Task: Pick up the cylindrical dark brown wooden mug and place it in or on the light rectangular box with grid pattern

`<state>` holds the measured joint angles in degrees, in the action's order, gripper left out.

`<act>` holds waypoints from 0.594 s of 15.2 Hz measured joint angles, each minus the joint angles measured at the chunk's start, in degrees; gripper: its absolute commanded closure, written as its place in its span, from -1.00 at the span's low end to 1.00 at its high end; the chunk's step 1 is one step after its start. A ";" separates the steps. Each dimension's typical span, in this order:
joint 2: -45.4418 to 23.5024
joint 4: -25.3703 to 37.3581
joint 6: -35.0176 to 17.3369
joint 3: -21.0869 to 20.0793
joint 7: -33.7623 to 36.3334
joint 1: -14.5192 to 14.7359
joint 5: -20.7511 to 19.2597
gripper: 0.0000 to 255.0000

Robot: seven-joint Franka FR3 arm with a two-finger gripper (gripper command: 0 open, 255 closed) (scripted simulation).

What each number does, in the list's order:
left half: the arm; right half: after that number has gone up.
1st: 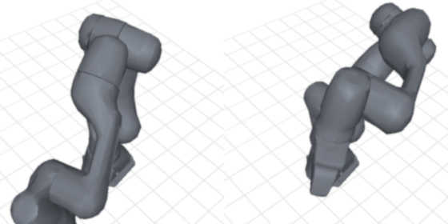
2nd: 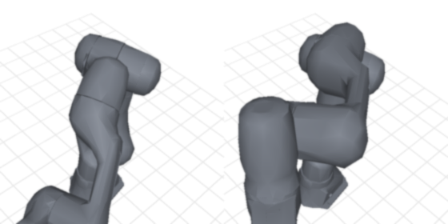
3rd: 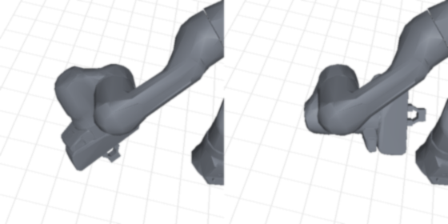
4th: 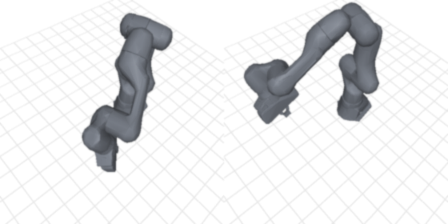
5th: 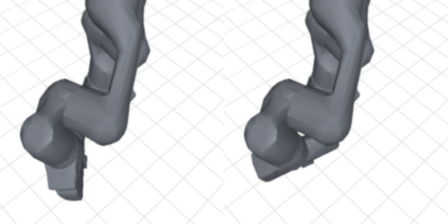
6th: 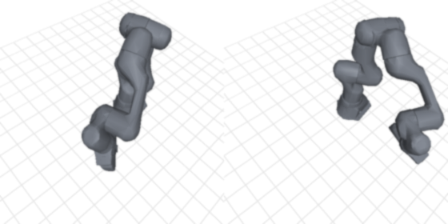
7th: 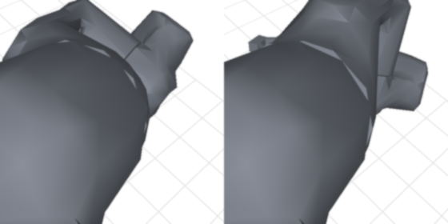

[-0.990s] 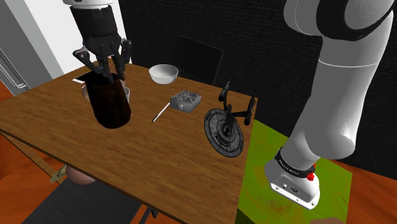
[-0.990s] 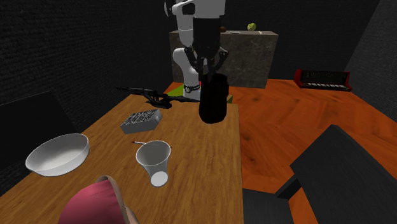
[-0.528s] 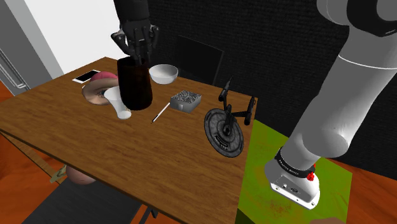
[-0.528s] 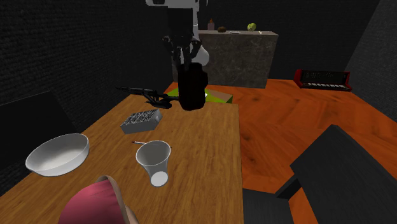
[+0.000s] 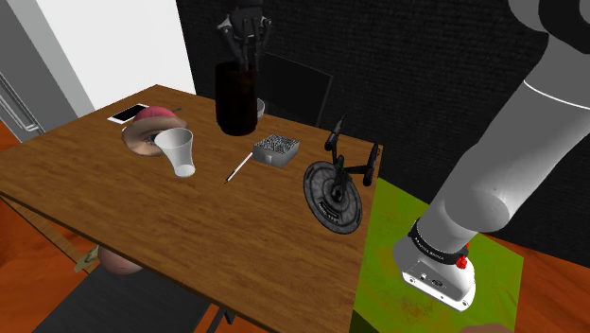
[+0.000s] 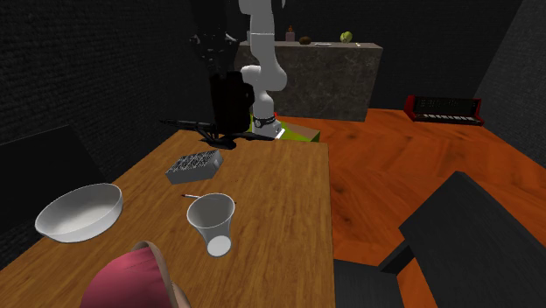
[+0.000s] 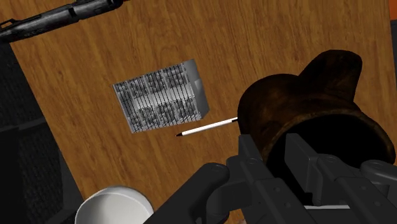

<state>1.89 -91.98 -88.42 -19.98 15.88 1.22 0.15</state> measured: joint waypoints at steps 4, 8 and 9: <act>2.55 -1.19 1.23 3.17 -5.91 -2.74 0.46 1.00; 4.10 -3.63 0.31 4.67 -8.70 -3.91 0.68 1.00; 4.35 -4.54 -0.38 4.72 -8.81 -3.93 0.74 1.00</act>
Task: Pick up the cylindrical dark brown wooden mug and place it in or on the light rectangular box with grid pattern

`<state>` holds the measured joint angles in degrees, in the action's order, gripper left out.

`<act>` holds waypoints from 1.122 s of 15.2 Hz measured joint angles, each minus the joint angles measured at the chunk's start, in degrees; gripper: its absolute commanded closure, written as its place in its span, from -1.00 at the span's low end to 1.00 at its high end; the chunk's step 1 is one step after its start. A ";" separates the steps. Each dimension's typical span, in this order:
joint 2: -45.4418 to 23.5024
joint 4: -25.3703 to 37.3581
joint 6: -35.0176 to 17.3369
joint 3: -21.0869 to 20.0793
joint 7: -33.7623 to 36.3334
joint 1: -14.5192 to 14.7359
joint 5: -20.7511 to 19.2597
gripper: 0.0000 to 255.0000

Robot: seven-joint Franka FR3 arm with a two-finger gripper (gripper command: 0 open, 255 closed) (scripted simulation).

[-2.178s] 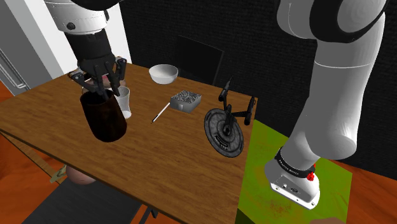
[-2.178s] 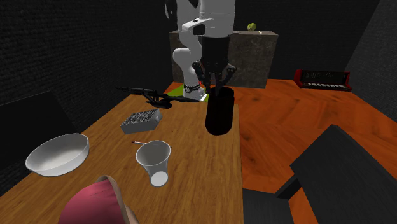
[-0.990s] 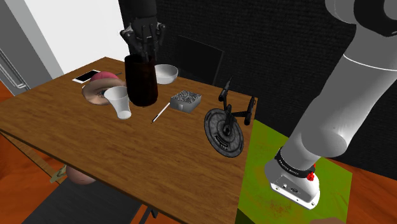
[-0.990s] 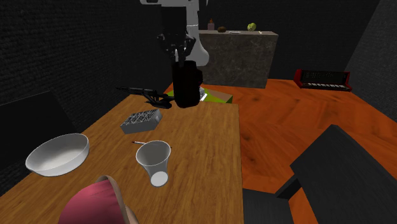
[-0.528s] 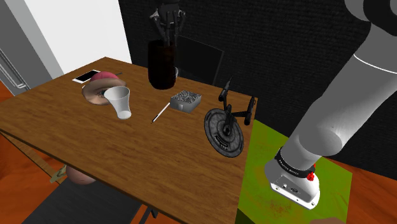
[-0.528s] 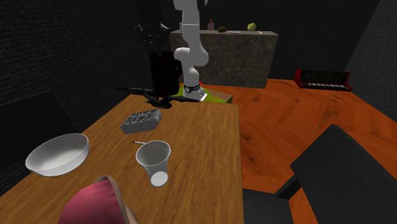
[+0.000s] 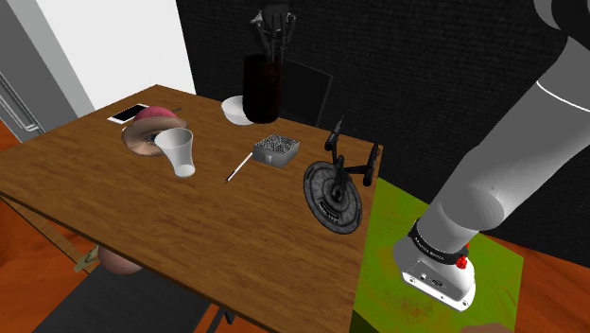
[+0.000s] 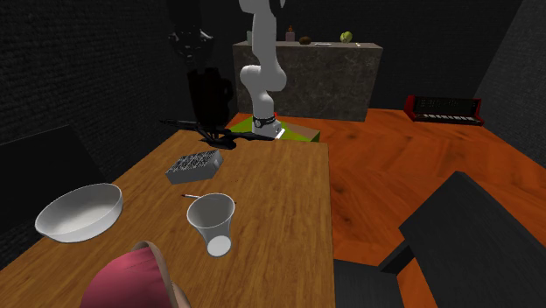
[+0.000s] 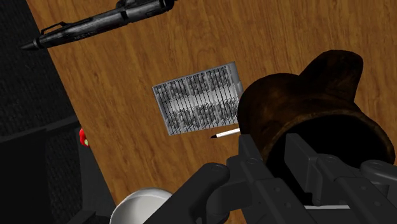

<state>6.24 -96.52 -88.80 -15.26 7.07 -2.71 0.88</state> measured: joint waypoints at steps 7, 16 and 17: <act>0.77 -6.15 -5.38 0.13 -0.34 -0.06 0.18 1.00; 1.43 -13.92 -12.50 0.01 -0.29 0.07 0.40 1.00; 1.35 -14.56 -13.23 -0.01 -0.27 0.08 0.38 1.00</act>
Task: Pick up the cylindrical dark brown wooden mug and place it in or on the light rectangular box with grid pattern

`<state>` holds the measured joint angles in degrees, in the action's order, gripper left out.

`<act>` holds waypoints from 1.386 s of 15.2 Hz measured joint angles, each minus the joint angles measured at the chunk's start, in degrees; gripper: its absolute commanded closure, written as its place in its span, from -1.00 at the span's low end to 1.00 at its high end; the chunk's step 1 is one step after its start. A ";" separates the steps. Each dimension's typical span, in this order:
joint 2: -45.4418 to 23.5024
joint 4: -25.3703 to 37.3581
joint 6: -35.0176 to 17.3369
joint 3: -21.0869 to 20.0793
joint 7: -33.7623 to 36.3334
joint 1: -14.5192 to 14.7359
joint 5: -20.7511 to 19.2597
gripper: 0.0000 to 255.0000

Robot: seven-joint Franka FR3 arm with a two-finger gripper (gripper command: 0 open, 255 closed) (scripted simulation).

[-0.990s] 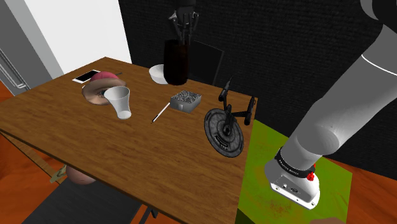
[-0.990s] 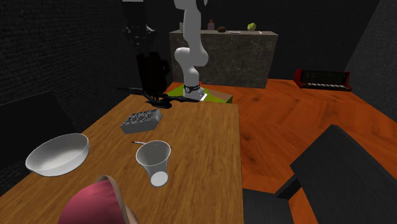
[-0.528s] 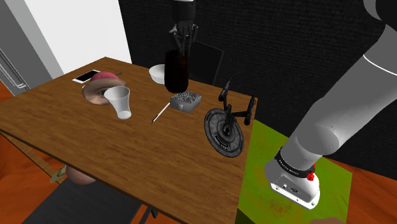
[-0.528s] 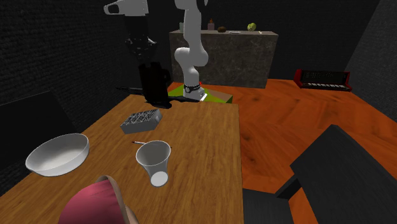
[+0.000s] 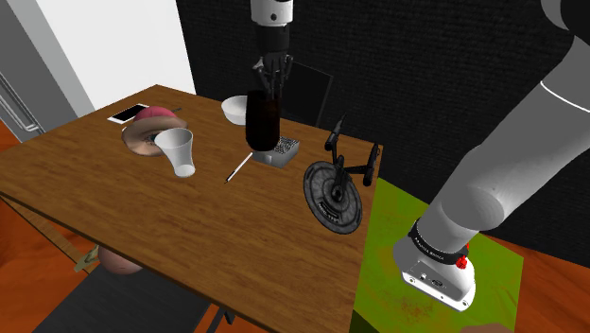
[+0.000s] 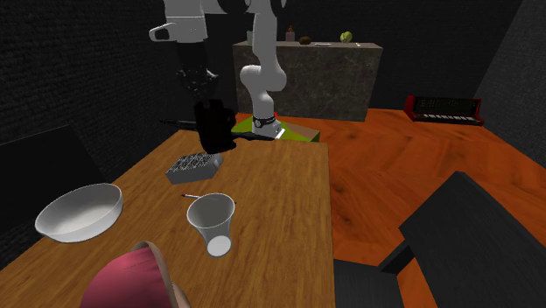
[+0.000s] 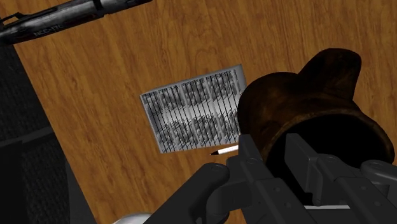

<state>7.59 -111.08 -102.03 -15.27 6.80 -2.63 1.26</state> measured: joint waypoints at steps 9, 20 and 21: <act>-0.50 -4.81 -5.38 -0.12 0.11 0.06 -0.08 1.00; -0.61 -3.94 -4.61 -0.08 0.06 0.01 -0.12 -1.00; -0.66 -2.52 -3.26 -0.10 0.14 0.02 -0.14 -1.00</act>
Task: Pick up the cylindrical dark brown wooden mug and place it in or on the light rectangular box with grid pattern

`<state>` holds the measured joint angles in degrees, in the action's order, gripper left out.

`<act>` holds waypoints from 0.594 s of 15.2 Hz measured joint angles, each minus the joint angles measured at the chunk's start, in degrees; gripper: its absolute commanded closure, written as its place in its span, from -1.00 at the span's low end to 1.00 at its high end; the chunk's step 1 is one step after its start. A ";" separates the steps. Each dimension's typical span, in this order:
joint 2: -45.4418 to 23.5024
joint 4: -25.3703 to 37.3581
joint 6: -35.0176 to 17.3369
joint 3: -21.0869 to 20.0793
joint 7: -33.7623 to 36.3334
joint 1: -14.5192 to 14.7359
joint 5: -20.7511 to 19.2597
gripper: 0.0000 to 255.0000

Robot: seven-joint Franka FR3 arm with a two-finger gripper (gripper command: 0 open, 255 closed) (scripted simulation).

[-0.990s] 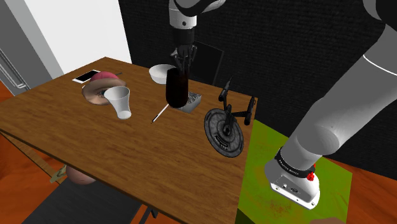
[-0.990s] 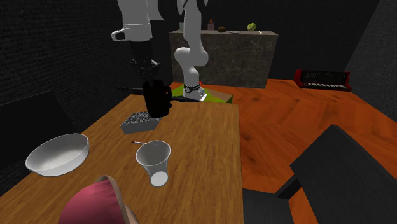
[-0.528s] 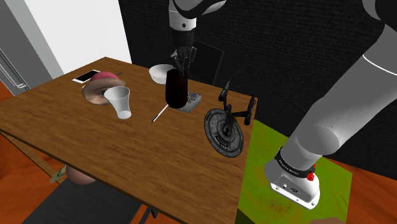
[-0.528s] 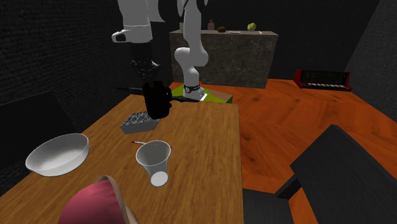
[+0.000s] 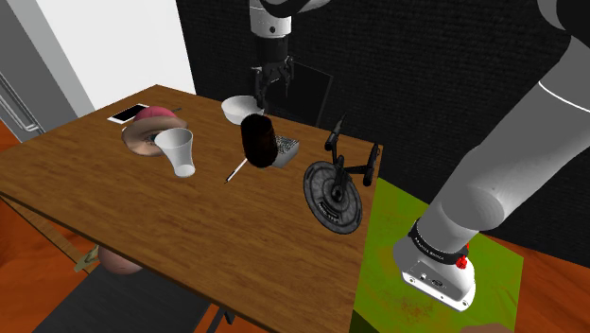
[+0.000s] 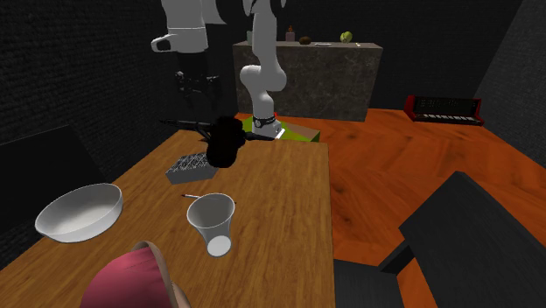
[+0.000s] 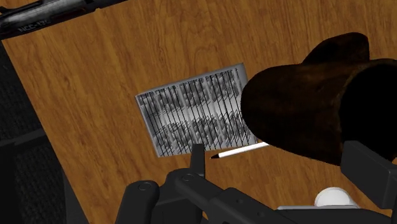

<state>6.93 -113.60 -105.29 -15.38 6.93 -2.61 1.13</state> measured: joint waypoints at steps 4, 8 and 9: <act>0.33 4.30 4.61 0.09 -0.08 -0.05 0.05 -1.00; 0.40 4.62 5.04 0.08 -0.06 -0.04 0.07 -1.00; 0.40 4.63 5.05 0.08 -0.06 -0.04 0.07 -1.00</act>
